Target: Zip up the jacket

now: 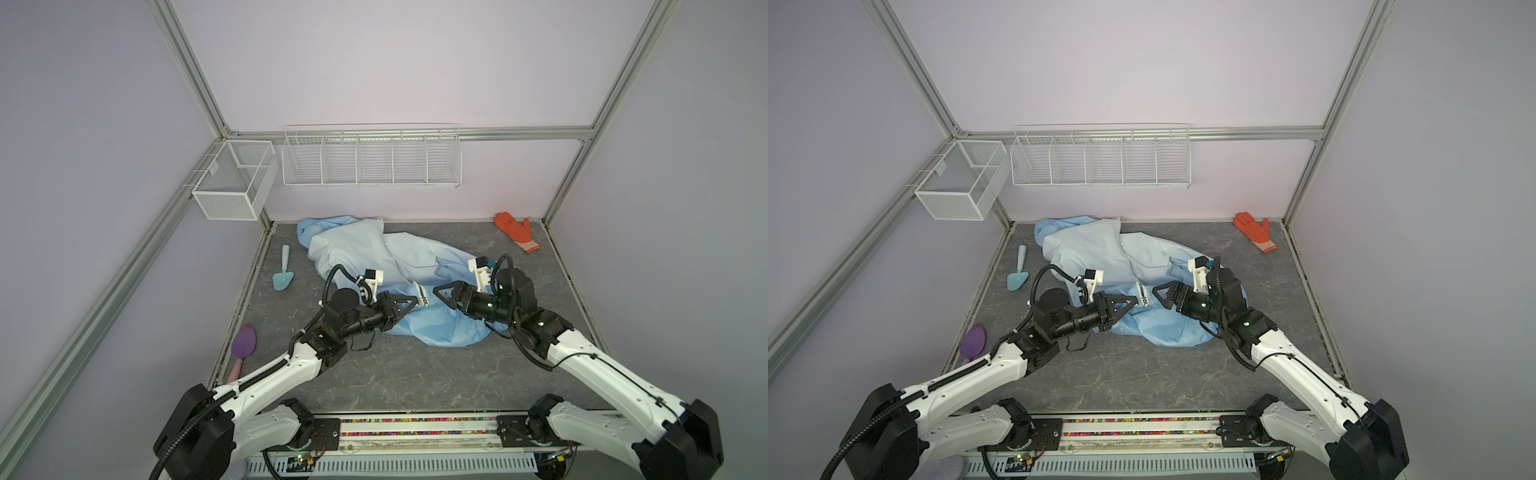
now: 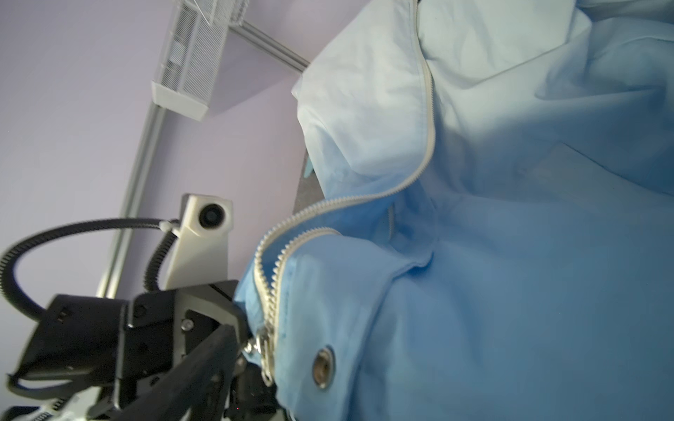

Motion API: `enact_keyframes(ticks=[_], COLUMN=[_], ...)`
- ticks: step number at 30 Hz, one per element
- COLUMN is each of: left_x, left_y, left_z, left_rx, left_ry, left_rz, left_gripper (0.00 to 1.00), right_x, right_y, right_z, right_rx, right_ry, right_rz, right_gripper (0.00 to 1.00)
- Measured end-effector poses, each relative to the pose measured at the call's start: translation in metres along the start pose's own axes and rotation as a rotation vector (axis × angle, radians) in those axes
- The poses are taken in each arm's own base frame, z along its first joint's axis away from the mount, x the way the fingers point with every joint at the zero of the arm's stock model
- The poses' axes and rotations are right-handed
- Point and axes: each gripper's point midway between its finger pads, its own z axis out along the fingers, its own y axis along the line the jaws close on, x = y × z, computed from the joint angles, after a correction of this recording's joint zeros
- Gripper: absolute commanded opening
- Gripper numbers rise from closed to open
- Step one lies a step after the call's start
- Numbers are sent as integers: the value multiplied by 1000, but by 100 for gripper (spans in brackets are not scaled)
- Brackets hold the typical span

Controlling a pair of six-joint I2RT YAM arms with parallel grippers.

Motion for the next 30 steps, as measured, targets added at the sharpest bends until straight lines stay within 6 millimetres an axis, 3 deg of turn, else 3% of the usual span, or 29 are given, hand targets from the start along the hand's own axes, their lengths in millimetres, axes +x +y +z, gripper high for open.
enact_keyframes(ticks=[3, 6, 10, 14, 17, 20, 26, 30], left_x=[4, 9, 15, 20, 23, 24, 26, 28], left_y=[-2, -3, -2, 1, 2, -1, 1, -2], left_z=[-3, -7, -11, -12, -12, -13, -16, -20], left_rx=[1, -3, -14, -27, -33, -28, -36, -36], left_ry=[20, 41, 69, 94, 112, 126, 137, 146], left_rz=[5, 18, 26, 21, 14, 13, 4, 2], left_gripper=[0, 0, 0, 0, 0, 0, 0, 0], right_x=[16, 25, 21, 16, 27, 44, 74, 80], right_y=[-9, -10, 13, 43, 64, 73, 57, 54], right_z=[-14, -35, -67, -85, -83, -70, -40, -26], right_rx=[71, 119, 118, 92, 78, 88, 175, 215], right_ry=[75, 122, 127, 141, 210, 303, 452, 483], right_rz=[-69, -142, -270, -403, -529, -650, -840, -944], right_gripper=[94, 88, 77, 65, 66, 70, 69, 65])
